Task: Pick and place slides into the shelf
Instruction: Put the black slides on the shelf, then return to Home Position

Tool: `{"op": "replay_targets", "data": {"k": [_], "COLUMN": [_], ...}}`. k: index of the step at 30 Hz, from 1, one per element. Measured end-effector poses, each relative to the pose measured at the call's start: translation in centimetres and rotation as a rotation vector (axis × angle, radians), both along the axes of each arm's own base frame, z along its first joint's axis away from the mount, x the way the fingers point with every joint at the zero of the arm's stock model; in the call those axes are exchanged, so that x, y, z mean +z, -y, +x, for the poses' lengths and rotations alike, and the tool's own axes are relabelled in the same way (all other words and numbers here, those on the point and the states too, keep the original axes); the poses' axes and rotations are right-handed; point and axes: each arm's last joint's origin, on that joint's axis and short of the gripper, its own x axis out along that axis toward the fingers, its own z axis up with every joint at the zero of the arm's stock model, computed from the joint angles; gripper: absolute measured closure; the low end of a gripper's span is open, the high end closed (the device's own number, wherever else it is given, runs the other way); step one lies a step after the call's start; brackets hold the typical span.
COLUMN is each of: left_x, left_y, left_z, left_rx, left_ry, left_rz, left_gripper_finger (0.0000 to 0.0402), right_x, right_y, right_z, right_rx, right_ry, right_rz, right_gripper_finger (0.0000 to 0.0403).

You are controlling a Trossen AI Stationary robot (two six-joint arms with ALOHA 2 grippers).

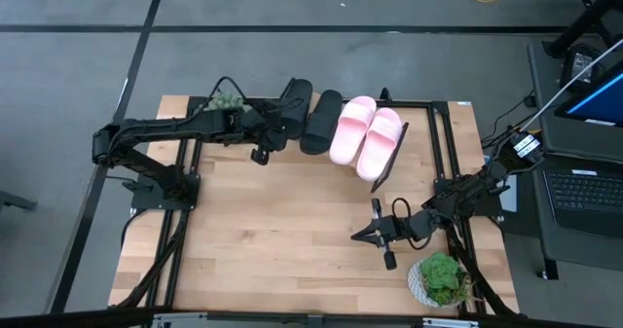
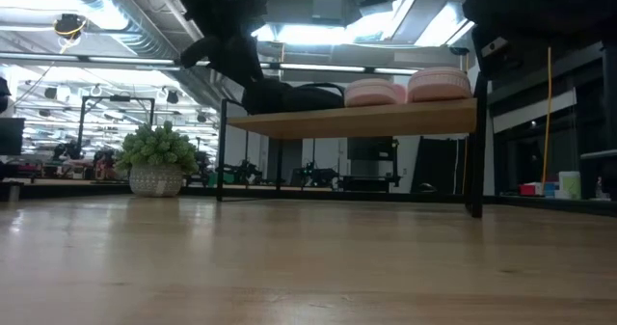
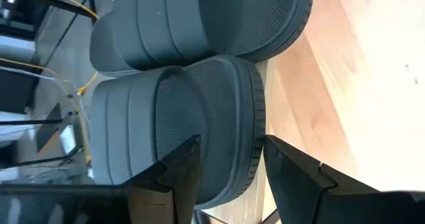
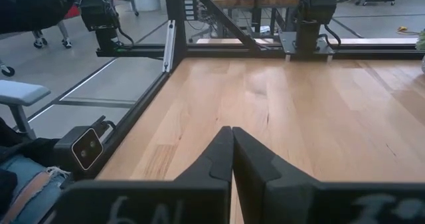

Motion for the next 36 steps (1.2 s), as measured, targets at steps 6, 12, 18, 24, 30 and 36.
{"op": "replay_targets", "data": {"k": [6,12,18,24,30,36], "left_x": [0.4,1.0,1.1,4.6,8.3,8.8], "left_y": [1.0,1.3,1.6,4.4,7.9,10.5], "left_z": [0.3,0.4,0.1,0.3,0.1,-0.3], "left_rx": [0.011,0.018,0.053,0.001,-0.061,0.001], "left_ry": [0.011,0.023,0.036,0.174,0.301,0.389], "left_rz": [0.038,0.02,-0.01,-0.047,-0.139,-0.211], "left_gripper_finger": [0.0246,0.0246,0.0246,0.0256,0.0349,0.0398], "right_x": [0.0,0.0,0.0,0.5,1.8,3.2], "right_y": [0.0,0.0,0.0,0.1,-0.3,-0.5], "right_z": [0.0,0.0,0.0,0.1,0.9,1.9], "right_rx": [0.0,-0.001,0.0,-0.007,-0.005,-0.011], "right_ry": [0.0,0.0,0.0,0.039,0.09,0.036], "right_rz": [0.0,0.005,0.004,0.041,-0.017,-0.091], "right_gripper_finger": [0.0391,0.0391,0.0391,0.0391,0.0391,0.0398]}}
